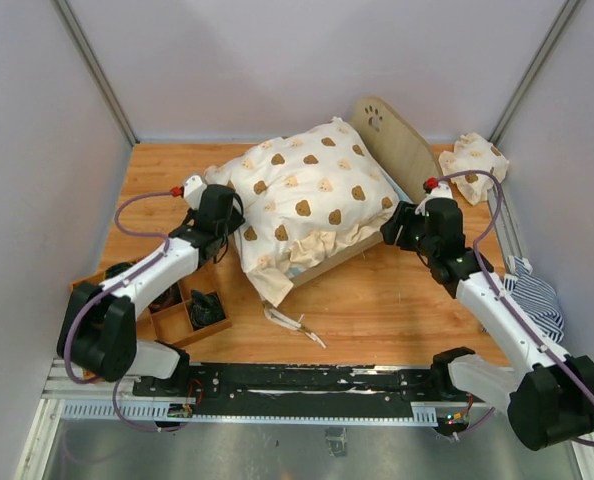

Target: Set up the pet bed

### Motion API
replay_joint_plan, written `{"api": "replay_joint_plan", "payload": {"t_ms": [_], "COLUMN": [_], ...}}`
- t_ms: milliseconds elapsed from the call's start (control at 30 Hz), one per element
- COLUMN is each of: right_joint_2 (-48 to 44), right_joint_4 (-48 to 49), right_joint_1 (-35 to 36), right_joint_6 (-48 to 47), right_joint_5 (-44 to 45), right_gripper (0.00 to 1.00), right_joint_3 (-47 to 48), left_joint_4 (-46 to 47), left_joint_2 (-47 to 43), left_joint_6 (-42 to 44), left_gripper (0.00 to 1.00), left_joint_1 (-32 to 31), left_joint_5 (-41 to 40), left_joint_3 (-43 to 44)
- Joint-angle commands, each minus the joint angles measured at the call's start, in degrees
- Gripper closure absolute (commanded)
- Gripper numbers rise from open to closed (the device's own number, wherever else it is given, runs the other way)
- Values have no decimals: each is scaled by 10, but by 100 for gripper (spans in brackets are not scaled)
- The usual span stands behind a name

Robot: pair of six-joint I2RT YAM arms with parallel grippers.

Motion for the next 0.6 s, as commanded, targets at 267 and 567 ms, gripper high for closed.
{"api": "replay_joint_plan", "payload": {"t_ms": [267,567], "right_joint_2": [87,229], "right_joint_4": [-80,-121], "right_joint_1": [-7,-7], "right_joint_6": [-243,-304], "right_joint_5": [-11,58], "right_gripper": [42,41], "right_joint_3": [139,251], "left_joint_4": [87,19], "left_joint_2": [152,-5], "left_joint_6": [99,169], "left_gripper": [39,28], "left_joint_1": [50,48], "left_joint_5": [48,110], "left_joint_3": [224,143]}}
